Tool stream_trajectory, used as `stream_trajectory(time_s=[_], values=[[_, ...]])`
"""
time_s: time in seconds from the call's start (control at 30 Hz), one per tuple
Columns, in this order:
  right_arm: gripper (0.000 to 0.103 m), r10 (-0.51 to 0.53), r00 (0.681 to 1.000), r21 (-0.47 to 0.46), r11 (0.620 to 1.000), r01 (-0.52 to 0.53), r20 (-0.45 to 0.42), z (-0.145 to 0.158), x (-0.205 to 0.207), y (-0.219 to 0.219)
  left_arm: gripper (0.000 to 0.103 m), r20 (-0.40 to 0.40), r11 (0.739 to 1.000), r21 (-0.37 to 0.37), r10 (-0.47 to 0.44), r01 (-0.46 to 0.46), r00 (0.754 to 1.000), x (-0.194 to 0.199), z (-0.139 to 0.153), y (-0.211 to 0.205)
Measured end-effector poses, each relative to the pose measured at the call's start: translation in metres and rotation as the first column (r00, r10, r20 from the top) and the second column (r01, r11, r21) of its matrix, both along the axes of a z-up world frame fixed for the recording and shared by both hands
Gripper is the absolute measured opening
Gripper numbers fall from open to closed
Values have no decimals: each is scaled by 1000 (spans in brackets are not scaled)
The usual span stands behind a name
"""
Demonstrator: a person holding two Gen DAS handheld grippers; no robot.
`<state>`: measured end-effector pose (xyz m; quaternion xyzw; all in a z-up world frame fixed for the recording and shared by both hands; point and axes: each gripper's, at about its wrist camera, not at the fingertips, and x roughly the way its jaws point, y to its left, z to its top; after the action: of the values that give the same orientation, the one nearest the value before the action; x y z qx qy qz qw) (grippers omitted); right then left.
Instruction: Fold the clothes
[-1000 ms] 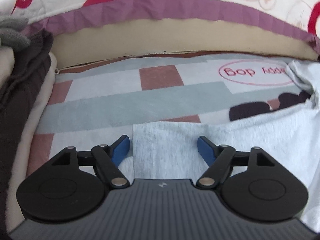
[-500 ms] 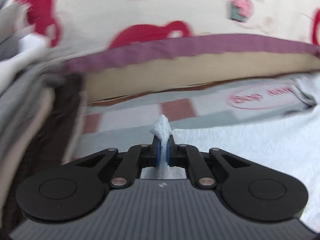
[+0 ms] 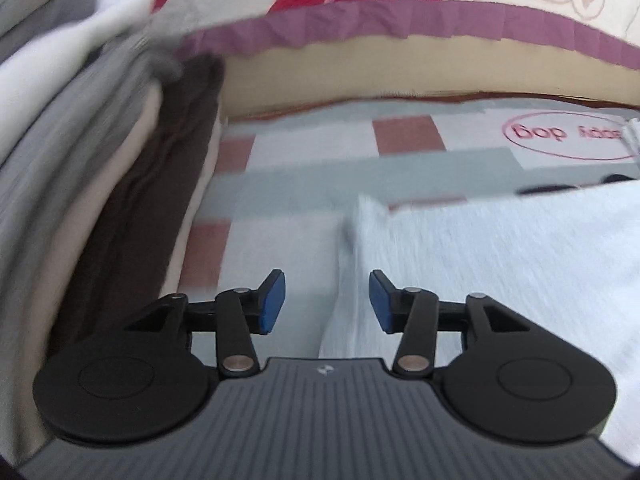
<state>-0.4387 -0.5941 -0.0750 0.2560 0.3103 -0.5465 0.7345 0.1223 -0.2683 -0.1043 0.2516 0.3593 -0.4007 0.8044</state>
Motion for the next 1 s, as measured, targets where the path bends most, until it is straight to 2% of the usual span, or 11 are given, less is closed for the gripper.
stream_trajectory(time_s=[0.07,0.2,0.27,0.37,0.53,0.7,0.77,0.87,0.9,0.97,1.0], values=[[60,-49,989,67,997,40,139,19,-29,18,49,-98,1000,5,11,-10,995,-2,10,22],[61,-134,957,203,976,82,258,25,-66,72,50,-270,995,70,85,-68,959,-6,12,75],[61,-218,935,263,954,144,281,17,-83,99,50,-366,992,89,121,-94,923,-10,9,100],[61,-340,873,342,914,219,349,6,-110,121,50,-489,988,42,152,-151,859,-13,11,129],[62,-398,763,478,868,134,509,-16,-116,132,51,-605,976,-33,152,-215,782,-19,16,150],[62,-401,695,489,868,81,596,-43,-87,131,53,-668,957,-7,212,-291,714,-17,7,157],[62,-437,662,493,862,116,609,-48,-84,130,55,-715,945,-4,226,-327,662,-15,0,161],[62,-444,671,486,862,141,594,-50,-79,124,56,-780,924,7,244,-382,576,-13,-12,167],[62,-444,675,481,864,148,589,-50,-77,123,57,-792,915,14,256,-404,554,-12,-16,167],[62,-413,701,441,884,155,582,-47,-70,118,58,-792,897,24,286,-441,539,-11,-22,164],[62,-395,716,414,896,161,576,-45,-68,116,58,-783,899,18,285,-438,553,-11,-23,161]])
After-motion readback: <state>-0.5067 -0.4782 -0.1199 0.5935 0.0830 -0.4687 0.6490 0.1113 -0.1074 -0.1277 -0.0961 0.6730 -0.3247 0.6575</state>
